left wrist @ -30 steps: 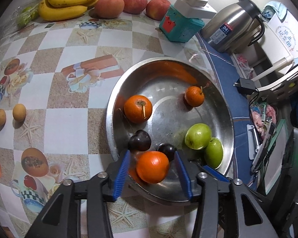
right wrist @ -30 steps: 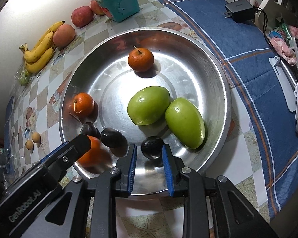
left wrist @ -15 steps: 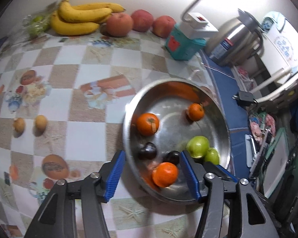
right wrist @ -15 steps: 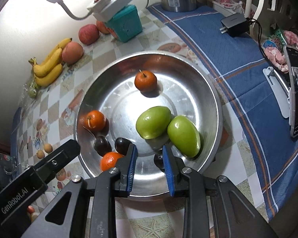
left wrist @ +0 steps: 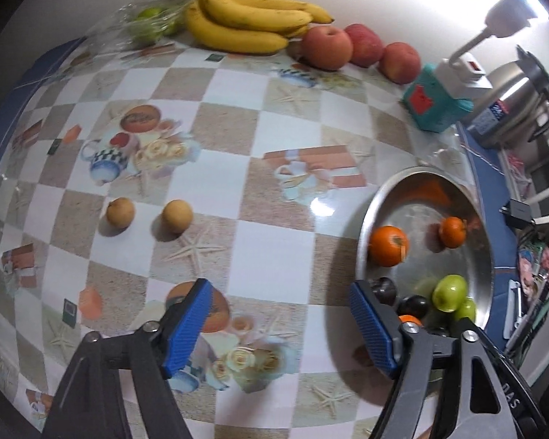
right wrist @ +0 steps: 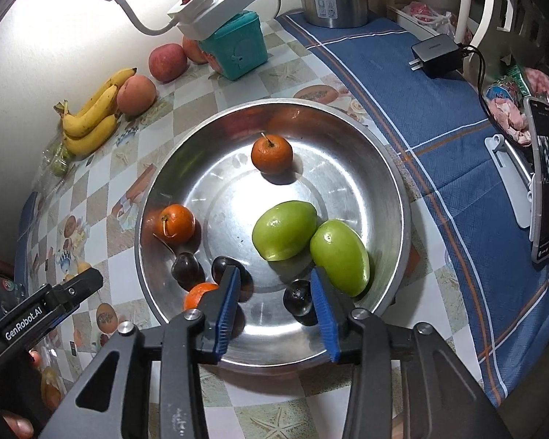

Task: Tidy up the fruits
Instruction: 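Withdraw both tools from the tray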

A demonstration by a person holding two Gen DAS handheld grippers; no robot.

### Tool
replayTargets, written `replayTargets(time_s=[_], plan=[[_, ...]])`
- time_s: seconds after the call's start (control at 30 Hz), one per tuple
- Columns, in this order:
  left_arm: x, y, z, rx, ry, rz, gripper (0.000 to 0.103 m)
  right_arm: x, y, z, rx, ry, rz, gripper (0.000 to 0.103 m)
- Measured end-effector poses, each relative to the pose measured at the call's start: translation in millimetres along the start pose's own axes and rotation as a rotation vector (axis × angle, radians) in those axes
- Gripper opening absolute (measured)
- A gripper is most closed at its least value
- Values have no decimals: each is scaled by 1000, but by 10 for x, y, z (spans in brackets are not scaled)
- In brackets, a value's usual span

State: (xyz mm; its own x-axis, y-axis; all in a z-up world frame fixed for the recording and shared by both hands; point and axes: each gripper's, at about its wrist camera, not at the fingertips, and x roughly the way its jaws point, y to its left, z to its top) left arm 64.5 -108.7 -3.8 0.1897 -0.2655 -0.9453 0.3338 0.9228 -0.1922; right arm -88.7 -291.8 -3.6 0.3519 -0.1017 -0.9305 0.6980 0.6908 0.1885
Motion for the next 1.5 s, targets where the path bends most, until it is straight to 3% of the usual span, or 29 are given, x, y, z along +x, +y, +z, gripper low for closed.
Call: replayTargets(time_s=[0.07, 0.2, 0.3, 0.4, 0.6, 0.67, 1.0, 1.1, 1.5], plan=[[18, 13, 2, -2, 0, 12, 94, 22, 4, -1, -1, 3, -1, 61], [45, -5, -18, 16, 3, 43, 101, 44, 13, -6, -9, 10, -4, 62], [71, -36, -38, 36, 2, 70, 103, 80, 14, -14, -15, 23, -14, 64], [106, -61, -55, 50, 9, 86, 103, 101, 19, -22, -20, 29, -17, 76], [127, -84, -71, 66, 9, 101, 103, 120, 36, -37, -33, 30, -20, 78], [127, -89, -72, 70, 7, 106, 103, 132, 32, -39, -34, 30, -25, 89], [122, -105, -63, 82, -8, 113, 103, 136, 4, -30, -34, 21, -29, 89], [119, -104, -60, 87, -9, 114, 103, 124, 12, -32, -44, 9, -27, 98], [102, -120, -52, 103, -15, 107, 103, 130, 68, -42, -68, 2, -29, 98]])
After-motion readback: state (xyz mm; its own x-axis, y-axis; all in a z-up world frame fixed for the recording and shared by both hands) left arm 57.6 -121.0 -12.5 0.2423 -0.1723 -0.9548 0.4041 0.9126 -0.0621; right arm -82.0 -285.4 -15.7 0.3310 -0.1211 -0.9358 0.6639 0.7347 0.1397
